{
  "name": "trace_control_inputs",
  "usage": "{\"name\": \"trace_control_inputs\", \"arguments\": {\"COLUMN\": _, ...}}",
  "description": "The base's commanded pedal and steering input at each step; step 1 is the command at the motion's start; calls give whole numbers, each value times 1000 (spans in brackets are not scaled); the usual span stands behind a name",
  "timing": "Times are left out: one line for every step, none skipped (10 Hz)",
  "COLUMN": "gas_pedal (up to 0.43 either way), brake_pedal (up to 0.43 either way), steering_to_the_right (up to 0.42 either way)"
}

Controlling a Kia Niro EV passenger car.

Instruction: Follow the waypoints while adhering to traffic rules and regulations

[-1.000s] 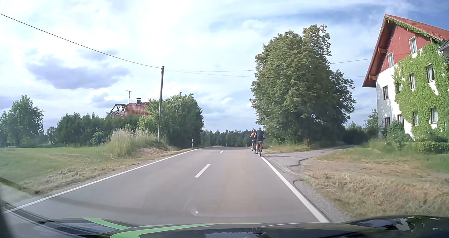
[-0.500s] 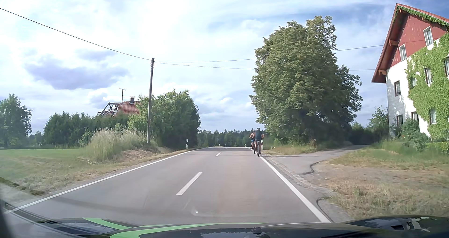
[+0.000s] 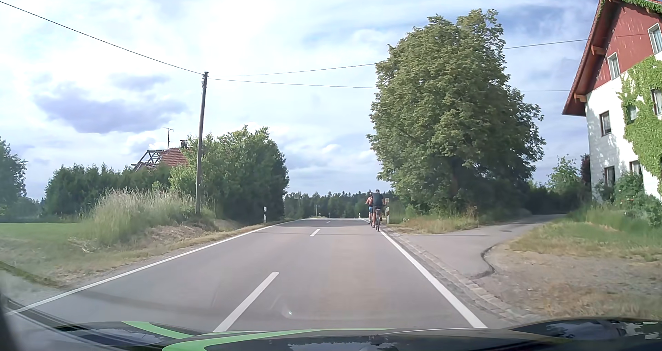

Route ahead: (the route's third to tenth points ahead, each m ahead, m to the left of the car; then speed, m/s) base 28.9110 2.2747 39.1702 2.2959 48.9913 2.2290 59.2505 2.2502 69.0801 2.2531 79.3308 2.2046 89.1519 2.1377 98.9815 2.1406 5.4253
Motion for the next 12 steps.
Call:
{"name": "trace_control_inputs", "arguments": {"gas_pedal": 169, "brake_pedal": 0, "steering_to_the_right": 10}}
{"name": "trace_control_inputs", "arguments": {"gas_pedal": 169, "brake_pedal": 0, "steering_to_the_right": 8}}
{"name": "trace_control_inputs", "arguments": {"gas_pedal": 169, "brake_pedal": 0, "steering_to_the_right": 6}}
{"name": "trace_control_inputs", "arguments": {"gas_pedal": 169, "brake_pedal": 0, "steering_to_the_right": 6}}
{"name": "trace_control_inputs", "arguments": {"gas_pedal": 169, "brake_pedal": 0, "steering_to_the_right": 6}}
{"name": "trace_control_inputs", "arguments": {"gas_pedal": 177, "brake_pedal": 0, "steering_to_the_right": 6}}
{"name": "trace_control_inputs", "arguments": {"gas_pedal": 177, "brake_pedal": 0, "steering_to_the_right": 5}}
{"name": "trace_control_inputs", "arguments": {"gas_pedal": 177, "brake_pedal": 0, "steering_to_the_right": 4}}
{"name": "trace_control_inputs", "arguments": {"gas_pedal": 177, "brake_pedal": 0, "steering_to_the_right": 4}}
{"name": "trace_control_inputs", "arguments": {"gas_pedal": 177, "brake_pedal": 0, "steering_to_the_right": 4}}
{"name": "trace_control_inputs", "arguments": {"gas_pedal": 177, "brake_pedal": 0, "steering_to_the_right": 4}}
{"name": "trace_control_inputs", "arguments": {"gas_pedal": 177, "brake_pedal": 0, "steering_to_the_right": 3}}
